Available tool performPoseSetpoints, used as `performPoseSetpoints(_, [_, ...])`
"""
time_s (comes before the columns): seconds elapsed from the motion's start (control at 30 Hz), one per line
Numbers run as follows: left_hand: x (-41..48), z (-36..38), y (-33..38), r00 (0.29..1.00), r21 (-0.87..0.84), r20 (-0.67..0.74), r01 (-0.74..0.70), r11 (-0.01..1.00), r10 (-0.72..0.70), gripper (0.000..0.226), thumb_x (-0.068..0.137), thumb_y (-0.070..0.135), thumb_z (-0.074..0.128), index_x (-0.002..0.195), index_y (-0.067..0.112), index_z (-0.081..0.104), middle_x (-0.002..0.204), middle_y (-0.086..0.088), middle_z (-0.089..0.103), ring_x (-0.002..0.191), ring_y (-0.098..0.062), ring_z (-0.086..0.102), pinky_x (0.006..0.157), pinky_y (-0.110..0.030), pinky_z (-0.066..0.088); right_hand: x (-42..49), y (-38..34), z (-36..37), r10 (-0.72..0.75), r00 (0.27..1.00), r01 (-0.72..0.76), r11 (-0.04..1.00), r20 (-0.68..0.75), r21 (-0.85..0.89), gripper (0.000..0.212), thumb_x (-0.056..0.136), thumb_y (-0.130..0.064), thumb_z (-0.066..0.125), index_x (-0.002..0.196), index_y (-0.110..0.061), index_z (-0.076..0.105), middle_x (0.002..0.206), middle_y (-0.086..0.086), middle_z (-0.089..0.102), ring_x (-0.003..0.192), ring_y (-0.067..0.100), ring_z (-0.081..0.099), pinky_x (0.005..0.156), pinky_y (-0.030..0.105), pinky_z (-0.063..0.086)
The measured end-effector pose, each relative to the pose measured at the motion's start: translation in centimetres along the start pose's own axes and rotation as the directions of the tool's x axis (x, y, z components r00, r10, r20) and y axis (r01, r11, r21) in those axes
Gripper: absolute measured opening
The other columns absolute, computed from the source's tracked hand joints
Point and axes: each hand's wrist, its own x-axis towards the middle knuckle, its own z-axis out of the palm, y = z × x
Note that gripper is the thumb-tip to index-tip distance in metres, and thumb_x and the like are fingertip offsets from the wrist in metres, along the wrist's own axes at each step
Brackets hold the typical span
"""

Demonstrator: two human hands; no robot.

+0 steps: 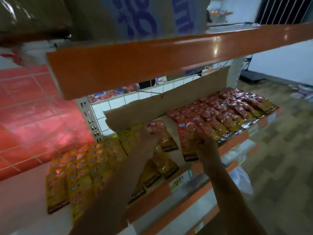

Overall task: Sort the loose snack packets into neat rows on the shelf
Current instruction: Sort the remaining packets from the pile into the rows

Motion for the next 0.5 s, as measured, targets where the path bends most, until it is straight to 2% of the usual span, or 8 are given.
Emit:
performPoseSetpoints(0.07, [2.9, 1.9, -0.5, 0.998, 0.037, -0.062, -0.017, 0.999, 0.019, 0.057, 0.074, 0.004, 0.075, 0.122, 0.014, 0.045, 0.102, -0.004, 0.062, 0.080, -0.013, 0.062, 0.083, -0.043, 0.057, 2.7, 0.4, -0.7, 0.000, 1.000, 0.000, 1.000, -0.017, 0.011, 0.010, 0.083, -0.008, 0.064, 0.085, -0.018, 0.064, 0.080, 0.008, 0.067, 0.076, 0.031, 0.064, 0.067, 0.044, 0.052])
performPoseSetpoints(0.13, [5.6, 3.5, -1.0, 0.988, 0.132, -0.146, -0.026, 0.991, 0.045, 0.061, 0.077, 0.016, 0.074, 0.129, 0.016, 0.043, 0.107, -0.003, 0.061, 0.080, -0.012, 0.060, 0.084, -0.041, 0.056, 5.1, 0.8, -1.2, -0.013, 1.000, 0.013, 1.000, -0.027, 0.005, 0.010, 0.082, -0.006, 0.063, 0.081, -0.016, 0.062, 0.075, 0.010, 0.063, 0.068, 0.028, 0.058, 0.061, 0.040, 0.046])
performPoseSetpoints(0.2, [7.9, 4.8, -1.6, 0.982, 0.220, -0.186, 0.025, 0.975, 0.017, 0.070, 0.075, 0.022, 0.073, 0.136, 0.017, 0.038, 0.120, -0.008, 0.059, 0.094, -0.020, 0.061, 0.088, -0.040, 0.054, 6.7, 1.1, -1.3, 0.001, 1.000, -0.001, 1.000, -0.032, -0.002, 0.009, 0.083, -0.006, 0.063, 0.086, -0.014, 0.063, 0.078, 0.007, 0.064, 0.072, 0.027, 0.061, 0.063, 0.040, 0.048])
performPoseSetpoints(0.27, [9.5, 5.8, -1.9, 0.980, 0.283, -0.199, 0.081, 0.956, -0.024, 0.078, 0.076, 0.021, 0.072, 0.144, 0.015, 0.032, 0.133, -0.012, 0.053, 0.113, -0.030, 0.056, 0.096, -0.040, 0.049, 8.2, 1.6, -1.3, 0.033, 0.999, -0.032, 0.999, -0.029, 0.030, 0.020, 0.084, -0.006, 0.062, 0.104, -0.010, 0.064, 0.085, 0.006, 0.065, 0.077, 0.026, 0.064, 0.066, 0.039, 0.051])
performPoseSetpoints(0.33, [11.0, 6.6, -2.0, 0.974, 0.392, -0.228, 0.103, 0.914, -0.012, 0.069, 0.081, 0.018, 0.067, 0.142, 0.012, 0.036, 0.134, -0.013, 0.052, 0.119, -0.032, 0.053, 0.099, -0.036, 0.045, 9.6, 2.0, -1.5, 0.070, 0.997, -0.069, 0.996, -0.021, 0.058, 0.026, 0.087, -0.008, 0.061, 0.113, -0.012, 0.062, 0.085, 0.003, 0.065, 0.074, 0.022, 0.062, 0.064, 0.034, 0.048])
performPoseSetpoints(0.4, [12.2, 6.9, -2.2, 0.976, 0.514, -0.217, 0.103, 0.851, 0.013, 0.056, 0.084, 0.019, 0.064, 0.135, 0.009, 0.044, 0.131, -0.015, 0.055, 0.117, -0.032, 0.054, 0.098, -0.034, 0.045, 11.1, 2.5, -1.8, 0.067, 0.998, -0.067, 0.997, 0.001, 0.030, 0.016, 0.088, -0.012, 0.060, 0.103, -0.018, 0.062, 0.080, 0.000, 0.065, 0.070, 0.019, 0.060, 0.063, 0.034, 0.047])
performPoseSetpoints(0.5, [13.6, 7.3, -3.0, 0.978, 0.646, -0.206, 0.116, 0.755, 0.025, 0.046, 0.085, 0.027, 0.064, 0.125, 0.007, 0.055, 0.122, -0.016, 0.062, 0.110, -0.032, 0.060, 0.091, -0.034, 0.049, 13.2, 3.1, -2.2, 0.022, 0.997, -0.022, 1.000, 0.078, 0.000, 0.012, 0.086, -0.013, 0.057, 0.096, -0.013, 0.065, 0.073, 0.000, 0.064, 0.062, 0.016, 0.058, 0.057, 0.034, 0.045])
